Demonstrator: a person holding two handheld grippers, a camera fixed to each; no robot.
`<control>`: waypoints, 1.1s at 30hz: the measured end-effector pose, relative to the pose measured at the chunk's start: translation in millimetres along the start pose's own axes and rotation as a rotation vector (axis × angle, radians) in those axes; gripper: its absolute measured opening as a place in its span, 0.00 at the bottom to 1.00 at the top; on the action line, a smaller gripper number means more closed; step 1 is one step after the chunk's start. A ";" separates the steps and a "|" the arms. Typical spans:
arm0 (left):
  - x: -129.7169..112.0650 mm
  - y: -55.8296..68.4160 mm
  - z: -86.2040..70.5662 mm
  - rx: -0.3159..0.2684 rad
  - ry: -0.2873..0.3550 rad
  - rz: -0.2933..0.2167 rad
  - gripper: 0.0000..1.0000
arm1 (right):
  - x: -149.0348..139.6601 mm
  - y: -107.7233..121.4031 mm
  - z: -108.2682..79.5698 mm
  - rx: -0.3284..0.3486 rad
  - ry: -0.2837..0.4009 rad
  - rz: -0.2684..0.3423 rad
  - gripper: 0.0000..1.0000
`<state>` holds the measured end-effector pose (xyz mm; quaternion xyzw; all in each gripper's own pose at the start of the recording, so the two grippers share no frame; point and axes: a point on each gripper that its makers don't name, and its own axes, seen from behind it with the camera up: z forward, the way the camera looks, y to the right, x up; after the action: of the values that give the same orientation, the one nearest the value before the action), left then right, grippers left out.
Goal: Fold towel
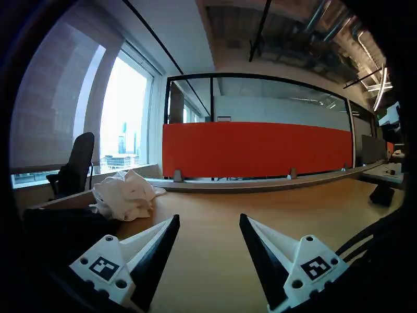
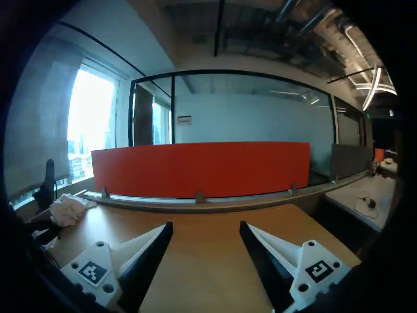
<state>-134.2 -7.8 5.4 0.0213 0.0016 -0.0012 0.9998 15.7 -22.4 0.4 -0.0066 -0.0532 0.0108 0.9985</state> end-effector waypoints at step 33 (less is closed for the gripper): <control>-1.5 2.8 0.6 -0.008 -0.001 0.004 0.94 | 9.0 14.1 1.4 0.008 0.040 -0.001 0.99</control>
<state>-135.7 -5.0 6.1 0.0173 0.0008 0.0009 0.9998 24.2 -8.1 2.5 -0.0029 -0.0332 0.0106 0.9994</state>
